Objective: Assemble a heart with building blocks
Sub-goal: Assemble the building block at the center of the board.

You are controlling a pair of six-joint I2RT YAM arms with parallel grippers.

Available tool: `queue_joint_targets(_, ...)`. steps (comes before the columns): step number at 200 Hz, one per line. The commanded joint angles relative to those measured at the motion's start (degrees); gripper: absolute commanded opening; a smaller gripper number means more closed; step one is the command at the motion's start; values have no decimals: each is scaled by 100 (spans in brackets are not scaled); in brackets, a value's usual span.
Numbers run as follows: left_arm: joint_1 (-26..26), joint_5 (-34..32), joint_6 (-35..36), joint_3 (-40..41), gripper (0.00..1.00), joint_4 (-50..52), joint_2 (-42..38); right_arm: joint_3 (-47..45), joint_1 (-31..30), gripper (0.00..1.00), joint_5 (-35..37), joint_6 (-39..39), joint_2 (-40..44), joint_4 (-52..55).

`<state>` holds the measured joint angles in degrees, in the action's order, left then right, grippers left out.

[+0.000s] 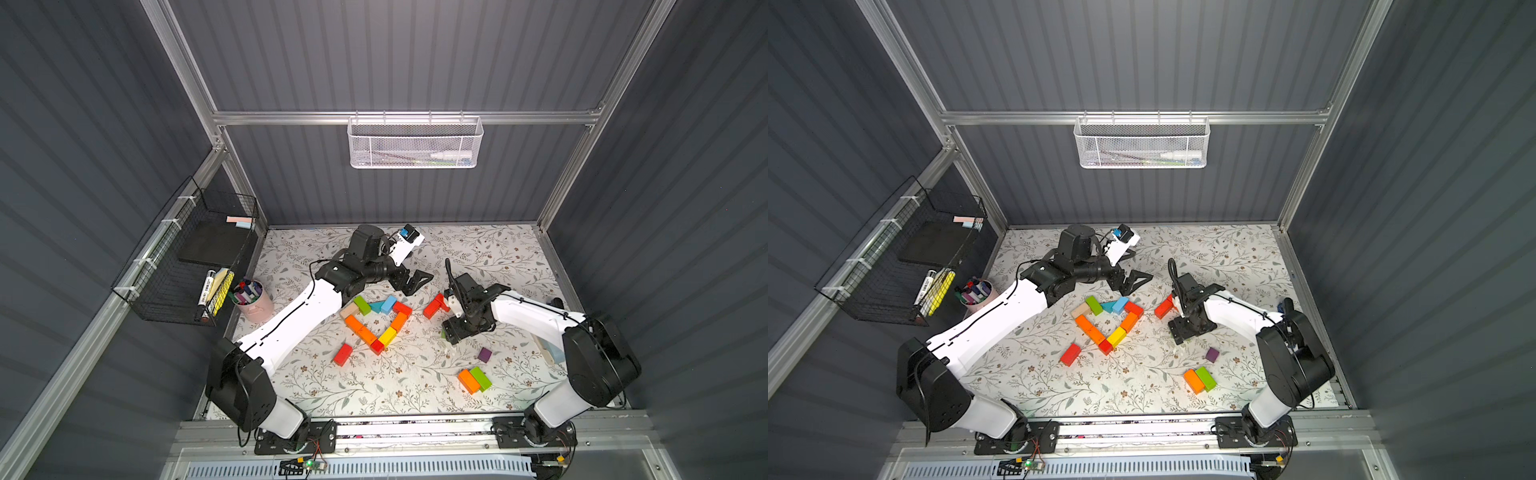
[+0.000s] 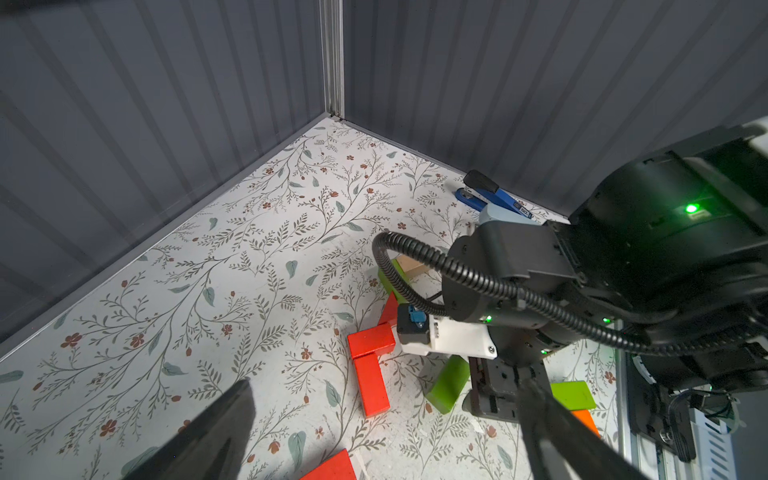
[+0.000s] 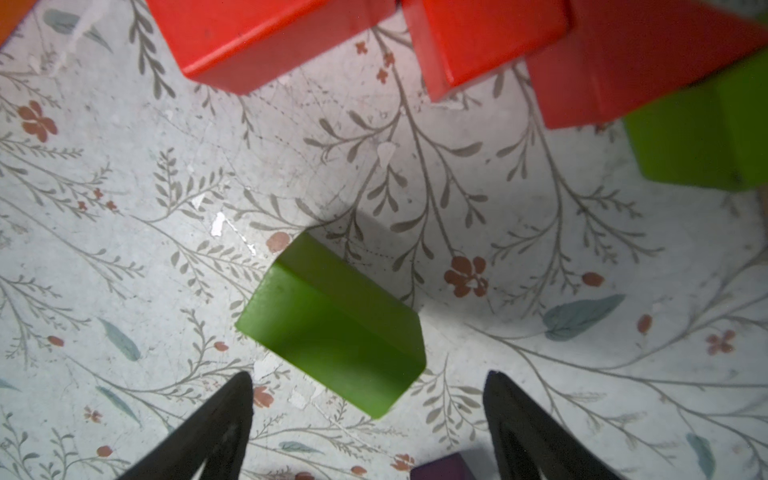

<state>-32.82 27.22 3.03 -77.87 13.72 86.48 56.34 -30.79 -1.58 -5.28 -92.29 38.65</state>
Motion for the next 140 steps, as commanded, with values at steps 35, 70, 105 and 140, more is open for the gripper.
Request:
queue_joint_targets(35, 44, 29, 17, -26, 99, 2, -120, 358, -128, 77, 194, 372, -337, 62)
queue_joint_targets(70, 47, 32, 23, -10, 99, 0, -87, 529, -161, 62, 159, 465, -587, 110)
queue_joint_targets(105, 48, 54, 21, -23, 99, 0, -51, 513, -208, 50, 100, 461, -598, 33)
queue_joint_targets(140, 48, 47, 22, -30, 99, 11, -43, 493, -344, 43, 193, 493, -610, 130)
